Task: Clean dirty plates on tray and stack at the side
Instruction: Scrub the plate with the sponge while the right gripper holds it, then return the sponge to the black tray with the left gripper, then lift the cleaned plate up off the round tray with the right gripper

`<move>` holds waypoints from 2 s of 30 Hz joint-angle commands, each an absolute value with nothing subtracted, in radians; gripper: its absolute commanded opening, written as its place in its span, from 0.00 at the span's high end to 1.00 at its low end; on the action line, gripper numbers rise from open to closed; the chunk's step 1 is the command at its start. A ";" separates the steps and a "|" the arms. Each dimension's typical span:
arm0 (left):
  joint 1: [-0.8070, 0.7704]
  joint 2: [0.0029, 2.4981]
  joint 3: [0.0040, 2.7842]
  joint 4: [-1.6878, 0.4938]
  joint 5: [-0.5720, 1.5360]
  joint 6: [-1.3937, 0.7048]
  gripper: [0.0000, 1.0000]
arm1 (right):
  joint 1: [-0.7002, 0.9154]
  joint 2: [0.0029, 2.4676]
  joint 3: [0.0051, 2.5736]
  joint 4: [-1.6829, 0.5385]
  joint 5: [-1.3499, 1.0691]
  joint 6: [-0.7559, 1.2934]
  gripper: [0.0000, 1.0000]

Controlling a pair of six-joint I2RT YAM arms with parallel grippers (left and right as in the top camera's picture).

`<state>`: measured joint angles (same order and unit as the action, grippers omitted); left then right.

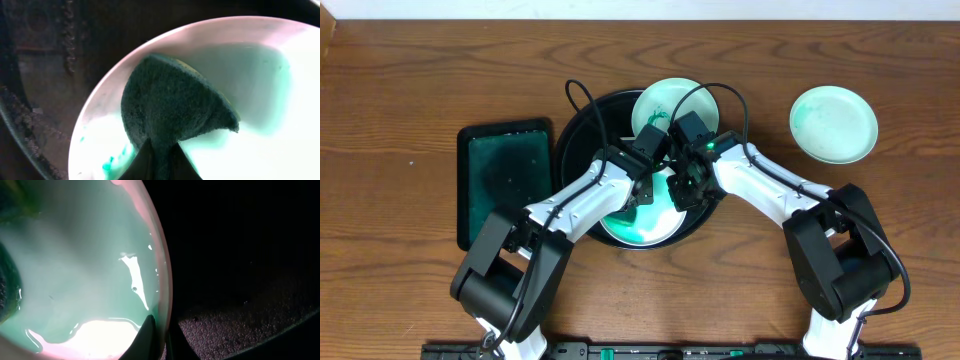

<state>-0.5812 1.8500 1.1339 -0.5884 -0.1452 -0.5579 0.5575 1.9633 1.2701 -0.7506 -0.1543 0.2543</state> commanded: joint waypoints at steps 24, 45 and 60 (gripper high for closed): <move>-0.386 1.695 1.248 -0.747 -0.265 -0.570 0.93 | 0.562 2.003 1.246 -0.775 -0.102 0.231 0.99; -0.005 1.627 1.248 -0.965 -0.165 -0.546 0.92 | 0.565 1.863 1.353 -0.817 0.019 0.184 0.99; 0.059 1.648 1.246 -0.976 -0.093 -0.539 0.89 | 0.610 1.700 1.361 -0.800 0.297 0.043 0.99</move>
<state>0.0563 1.6402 1.2240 -0.9695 -0.1024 -0.5491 0.5789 1.7424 1.3361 -0.8082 0.2104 0.0990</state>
